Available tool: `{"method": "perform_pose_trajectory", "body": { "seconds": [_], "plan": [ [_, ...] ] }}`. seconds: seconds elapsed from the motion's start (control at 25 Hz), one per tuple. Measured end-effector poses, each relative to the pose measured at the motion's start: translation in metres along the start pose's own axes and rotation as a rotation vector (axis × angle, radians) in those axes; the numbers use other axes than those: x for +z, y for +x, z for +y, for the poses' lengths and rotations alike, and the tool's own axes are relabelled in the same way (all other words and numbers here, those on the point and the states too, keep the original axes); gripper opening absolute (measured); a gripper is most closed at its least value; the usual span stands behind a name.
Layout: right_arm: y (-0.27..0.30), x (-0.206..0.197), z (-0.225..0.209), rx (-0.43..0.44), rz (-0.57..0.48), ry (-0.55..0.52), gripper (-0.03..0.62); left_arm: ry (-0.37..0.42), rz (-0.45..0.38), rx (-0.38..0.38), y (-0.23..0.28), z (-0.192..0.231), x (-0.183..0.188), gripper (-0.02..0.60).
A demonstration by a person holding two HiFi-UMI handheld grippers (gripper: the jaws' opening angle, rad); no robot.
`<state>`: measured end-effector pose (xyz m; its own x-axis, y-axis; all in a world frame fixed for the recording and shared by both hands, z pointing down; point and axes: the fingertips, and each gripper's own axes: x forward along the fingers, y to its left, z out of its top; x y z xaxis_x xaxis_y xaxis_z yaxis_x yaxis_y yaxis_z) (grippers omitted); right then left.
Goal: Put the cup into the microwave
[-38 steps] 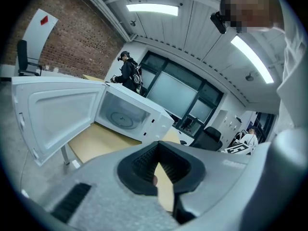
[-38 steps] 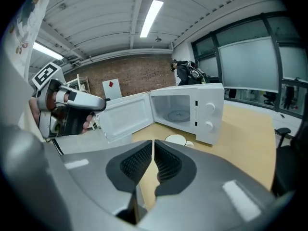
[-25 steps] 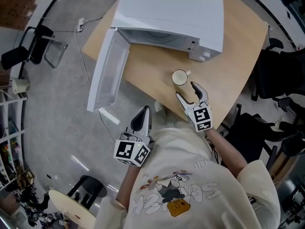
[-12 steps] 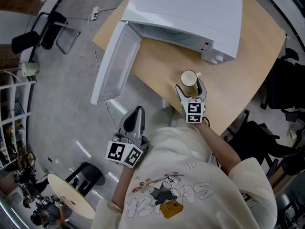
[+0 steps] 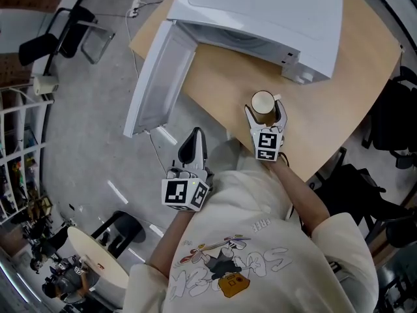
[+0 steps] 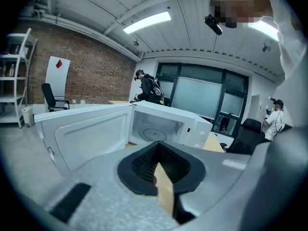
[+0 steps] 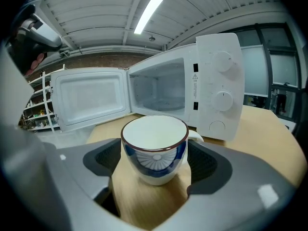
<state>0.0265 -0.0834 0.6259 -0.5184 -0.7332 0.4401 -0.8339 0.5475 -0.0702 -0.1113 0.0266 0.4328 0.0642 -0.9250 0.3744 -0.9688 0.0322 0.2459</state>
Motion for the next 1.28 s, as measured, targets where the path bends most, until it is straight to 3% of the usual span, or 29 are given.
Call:
{"method": "perform_pose_trajectory", "body": {
  "seconds": [0.28,0.76,1.12,1.28],
  "plan": [
    [0.007,0.002,-0.002,0.01,-0.005,-0.011,0.407,0.01,0.01,0.04,0.022,0.006,-0.017,0.005],
    [0.006,0.009,-0.001,0.059,0.008,-0.028,0.399,0.022,0.039,-0.013,0.044,-0.007,-0.029,0.006],
    [0.03,0.063,0.009,0.107,-0.051,-0.073,0.399,0.003,0.044,-0.029,0.058,-0.007,-0.028,0.005],
    [0.054,0.091,0.015,0.115,-0.076,-0.088,0.399,0.03,0.052,-0.052,0.067,-0.009,-0.025,0.005]
  ]
}}
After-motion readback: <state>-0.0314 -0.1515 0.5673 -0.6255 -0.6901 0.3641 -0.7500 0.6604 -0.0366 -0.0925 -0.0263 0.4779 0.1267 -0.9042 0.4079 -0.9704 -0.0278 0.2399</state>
